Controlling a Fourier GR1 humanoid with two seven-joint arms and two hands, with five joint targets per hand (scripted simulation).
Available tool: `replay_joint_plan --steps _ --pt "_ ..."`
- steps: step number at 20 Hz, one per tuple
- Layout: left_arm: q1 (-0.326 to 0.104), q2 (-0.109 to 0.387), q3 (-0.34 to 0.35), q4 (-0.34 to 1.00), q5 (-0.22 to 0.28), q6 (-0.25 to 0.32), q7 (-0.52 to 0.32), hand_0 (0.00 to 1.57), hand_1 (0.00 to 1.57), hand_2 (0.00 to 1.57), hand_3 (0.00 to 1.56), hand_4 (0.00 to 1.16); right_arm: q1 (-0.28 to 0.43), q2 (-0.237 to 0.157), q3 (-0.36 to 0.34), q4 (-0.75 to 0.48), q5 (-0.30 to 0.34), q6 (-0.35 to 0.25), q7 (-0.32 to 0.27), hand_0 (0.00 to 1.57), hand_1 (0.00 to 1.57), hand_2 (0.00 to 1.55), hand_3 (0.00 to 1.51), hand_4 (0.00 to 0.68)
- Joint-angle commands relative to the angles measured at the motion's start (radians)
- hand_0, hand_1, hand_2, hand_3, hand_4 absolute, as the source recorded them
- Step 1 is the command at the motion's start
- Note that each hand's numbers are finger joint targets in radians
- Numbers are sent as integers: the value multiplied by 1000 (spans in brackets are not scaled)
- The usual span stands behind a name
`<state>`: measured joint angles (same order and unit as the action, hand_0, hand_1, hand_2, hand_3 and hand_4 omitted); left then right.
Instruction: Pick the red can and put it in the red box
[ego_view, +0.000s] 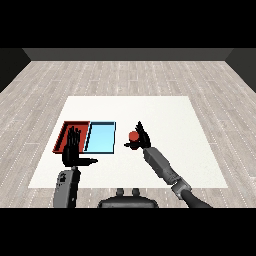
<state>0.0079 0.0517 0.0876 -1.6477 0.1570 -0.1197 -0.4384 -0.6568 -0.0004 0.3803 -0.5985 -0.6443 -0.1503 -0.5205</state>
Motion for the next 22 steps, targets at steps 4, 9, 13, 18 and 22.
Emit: replay_joint_plan --steps 4,9,13,18,22 --pt "0 -5 -7 45 -11 -15 -52 0 0 0 0 0 -53 0 128 101 -156 -39 -75 0 0 0 0 0" --pt "-37 12 18 25 15 2 14 0 0 0 0 0 -110 0 92 167 -50 -157 -15 1525 1525 1476 1430 573" --pt "10 -3 -10 5 -5 3 0 0 0 0 0 0 -130 0 126 207 -85 -175 -3 1538 1538 1472 1420 575" --pt "28 -14 -27 -32 4 12 7 0 0 0 0 0 -120 0 223 168 -120 -233 -6 1528 1528 1472 1420 551" --pt "2 20 20 27 21 -9 -20 0 0 0 0 0 -128 0 200 142 -99 -239 53 1531 1531 1468 1413 546"
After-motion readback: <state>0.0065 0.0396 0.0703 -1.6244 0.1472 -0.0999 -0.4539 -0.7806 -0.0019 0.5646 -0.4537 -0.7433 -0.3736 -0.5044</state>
